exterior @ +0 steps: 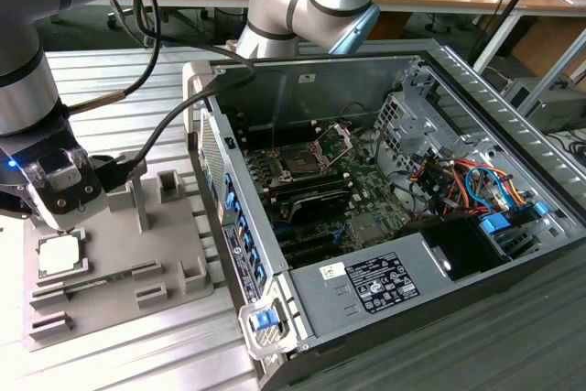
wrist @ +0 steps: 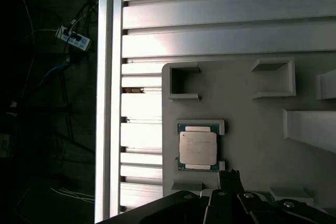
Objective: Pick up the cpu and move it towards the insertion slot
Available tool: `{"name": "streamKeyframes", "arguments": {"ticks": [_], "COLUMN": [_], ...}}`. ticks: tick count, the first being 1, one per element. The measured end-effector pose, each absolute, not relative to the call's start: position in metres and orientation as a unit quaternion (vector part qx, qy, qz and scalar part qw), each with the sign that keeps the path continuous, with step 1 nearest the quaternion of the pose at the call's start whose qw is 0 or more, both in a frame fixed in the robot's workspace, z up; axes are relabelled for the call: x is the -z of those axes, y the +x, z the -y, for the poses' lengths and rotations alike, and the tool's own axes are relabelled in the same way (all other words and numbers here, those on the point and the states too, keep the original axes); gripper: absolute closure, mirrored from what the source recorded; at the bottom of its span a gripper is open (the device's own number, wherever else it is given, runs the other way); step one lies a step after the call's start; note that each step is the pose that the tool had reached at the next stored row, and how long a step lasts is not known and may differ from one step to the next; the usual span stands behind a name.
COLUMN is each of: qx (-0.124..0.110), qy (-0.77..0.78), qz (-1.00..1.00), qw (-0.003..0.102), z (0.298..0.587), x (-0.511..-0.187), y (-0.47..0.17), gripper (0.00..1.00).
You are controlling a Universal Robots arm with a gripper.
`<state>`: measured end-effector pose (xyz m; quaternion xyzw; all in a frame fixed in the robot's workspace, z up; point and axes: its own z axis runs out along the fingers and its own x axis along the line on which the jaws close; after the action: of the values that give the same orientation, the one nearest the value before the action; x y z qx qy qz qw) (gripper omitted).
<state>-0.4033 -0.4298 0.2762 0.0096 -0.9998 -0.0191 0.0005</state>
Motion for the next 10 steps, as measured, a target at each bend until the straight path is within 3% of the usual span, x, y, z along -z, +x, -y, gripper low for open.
{"name": "streamKeyframes", "arguments": {"ticks": [10], "qx": [0.019], "qy": [0.010], "qz": [1.000], "qw": [0.000], "z": [0.4298], "x": [-0.2738], "y": [-0.4102], "gripper": [0.89]}}
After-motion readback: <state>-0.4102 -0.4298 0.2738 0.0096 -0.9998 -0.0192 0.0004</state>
